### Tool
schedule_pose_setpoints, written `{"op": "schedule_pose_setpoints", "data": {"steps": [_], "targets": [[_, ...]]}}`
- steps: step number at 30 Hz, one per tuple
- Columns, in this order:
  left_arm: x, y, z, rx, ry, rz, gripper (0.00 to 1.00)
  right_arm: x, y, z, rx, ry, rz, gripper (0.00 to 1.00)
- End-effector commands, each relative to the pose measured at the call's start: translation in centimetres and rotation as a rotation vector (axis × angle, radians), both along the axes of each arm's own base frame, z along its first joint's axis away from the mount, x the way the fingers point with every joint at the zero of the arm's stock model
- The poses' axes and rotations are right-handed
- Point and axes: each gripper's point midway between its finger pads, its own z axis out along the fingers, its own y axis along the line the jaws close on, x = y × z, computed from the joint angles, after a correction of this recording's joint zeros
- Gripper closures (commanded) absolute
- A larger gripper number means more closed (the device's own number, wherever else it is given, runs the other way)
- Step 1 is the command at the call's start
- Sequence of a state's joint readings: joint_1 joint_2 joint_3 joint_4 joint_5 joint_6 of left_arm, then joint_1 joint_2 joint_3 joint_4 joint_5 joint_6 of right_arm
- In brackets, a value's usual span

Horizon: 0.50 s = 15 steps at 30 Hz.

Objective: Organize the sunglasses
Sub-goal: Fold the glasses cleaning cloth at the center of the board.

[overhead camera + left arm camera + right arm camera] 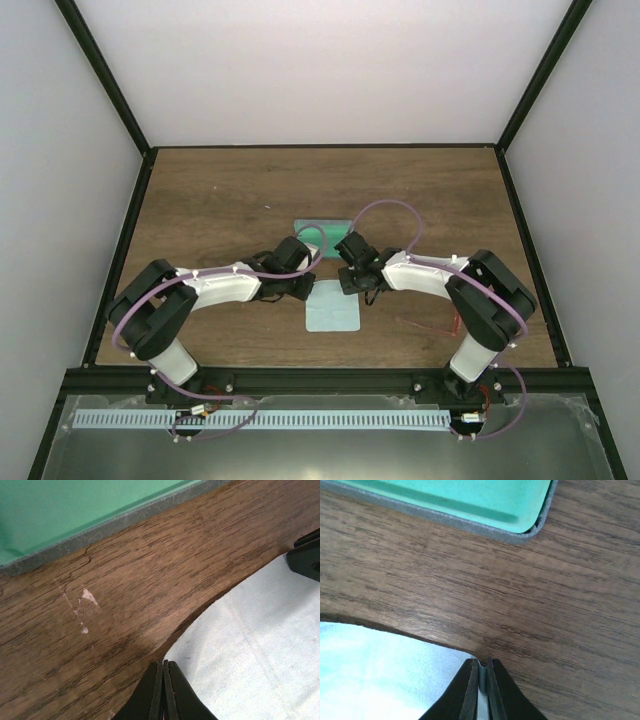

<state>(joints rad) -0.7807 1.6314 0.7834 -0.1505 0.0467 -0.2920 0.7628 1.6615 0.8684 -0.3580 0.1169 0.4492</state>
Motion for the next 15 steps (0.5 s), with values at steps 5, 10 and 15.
{"op": "schedule_pose_setpoints", "data": {"steps": [5,10,15], "targets": [[0.02,-0.42,0.02,-0.009,0.001,-0.006,0.96,0.31,0.54,0.27,-0.025,-0.020,0.009,0.95],[-0.04,-0.44,-0.09,-0.010,0.006,-0.007,0.96,0.31,0.83,0.37,-0.031,-0.032,0.015,0.98],[-0.04,-0.52,0.20,-0.020,0.000,-0.007,0.96,0.18,1.21,0.73,-0.038,-0.050,0.025,0.99]]}}
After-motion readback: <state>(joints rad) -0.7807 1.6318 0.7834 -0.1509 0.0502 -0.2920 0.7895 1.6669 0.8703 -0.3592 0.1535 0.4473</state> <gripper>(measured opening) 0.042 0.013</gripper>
